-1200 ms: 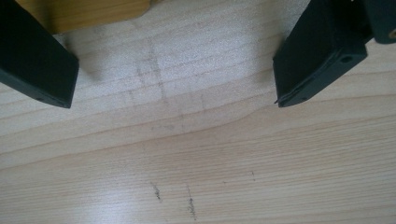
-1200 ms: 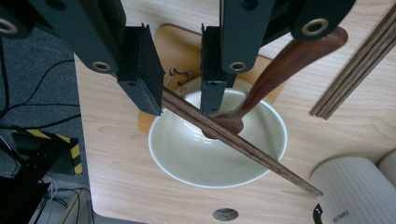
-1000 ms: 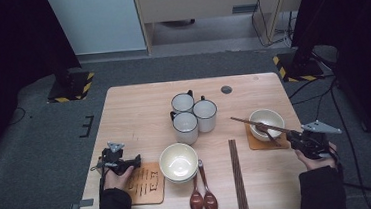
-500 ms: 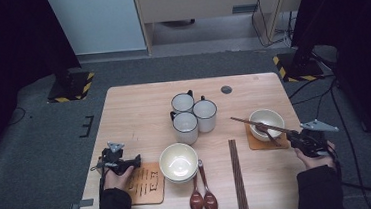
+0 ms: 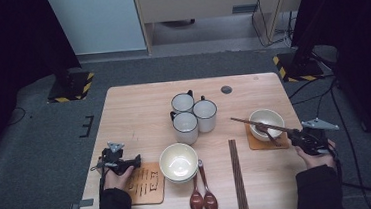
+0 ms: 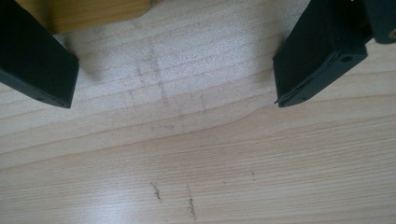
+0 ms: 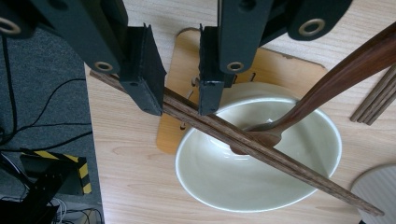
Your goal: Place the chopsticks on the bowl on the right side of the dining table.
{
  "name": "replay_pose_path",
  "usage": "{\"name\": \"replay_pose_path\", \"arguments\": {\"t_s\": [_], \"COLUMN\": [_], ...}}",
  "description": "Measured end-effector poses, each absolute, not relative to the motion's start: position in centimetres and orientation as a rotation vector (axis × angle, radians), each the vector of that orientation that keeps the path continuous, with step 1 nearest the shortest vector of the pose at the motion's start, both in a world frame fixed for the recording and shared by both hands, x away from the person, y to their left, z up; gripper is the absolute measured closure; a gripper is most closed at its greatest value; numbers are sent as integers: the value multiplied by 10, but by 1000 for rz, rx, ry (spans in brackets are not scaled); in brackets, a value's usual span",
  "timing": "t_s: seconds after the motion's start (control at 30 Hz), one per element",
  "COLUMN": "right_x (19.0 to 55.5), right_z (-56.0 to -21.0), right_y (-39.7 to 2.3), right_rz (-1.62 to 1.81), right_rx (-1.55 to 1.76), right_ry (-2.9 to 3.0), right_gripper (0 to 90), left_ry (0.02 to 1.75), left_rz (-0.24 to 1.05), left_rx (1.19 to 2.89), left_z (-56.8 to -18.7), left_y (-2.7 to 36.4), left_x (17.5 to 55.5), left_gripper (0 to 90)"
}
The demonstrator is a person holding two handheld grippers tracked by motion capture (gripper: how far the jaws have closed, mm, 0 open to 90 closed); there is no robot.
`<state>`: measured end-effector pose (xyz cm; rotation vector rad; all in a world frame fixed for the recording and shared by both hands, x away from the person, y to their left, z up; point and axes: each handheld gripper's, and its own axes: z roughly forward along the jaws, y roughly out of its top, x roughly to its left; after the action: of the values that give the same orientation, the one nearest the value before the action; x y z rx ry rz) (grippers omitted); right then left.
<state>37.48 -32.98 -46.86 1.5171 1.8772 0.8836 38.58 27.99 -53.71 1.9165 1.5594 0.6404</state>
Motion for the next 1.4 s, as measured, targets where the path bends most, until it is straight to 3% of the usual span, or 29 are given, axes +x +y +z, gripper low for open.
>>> {"name": "replay_pose_path", "arguments": {"t_s": [1.4], "right_x": [386], "right_z": [-470], "right_y": [-335], "right_rz": [886], "right_rx": [1535], "right_ry": [1842], "right_gripper": [628], "left_ry": [1559], "left_rz": [641], "left_rx": [1916], "left_z": [-537], "left_y": [280], "left_x": [386], "left_gripper": [0]}}
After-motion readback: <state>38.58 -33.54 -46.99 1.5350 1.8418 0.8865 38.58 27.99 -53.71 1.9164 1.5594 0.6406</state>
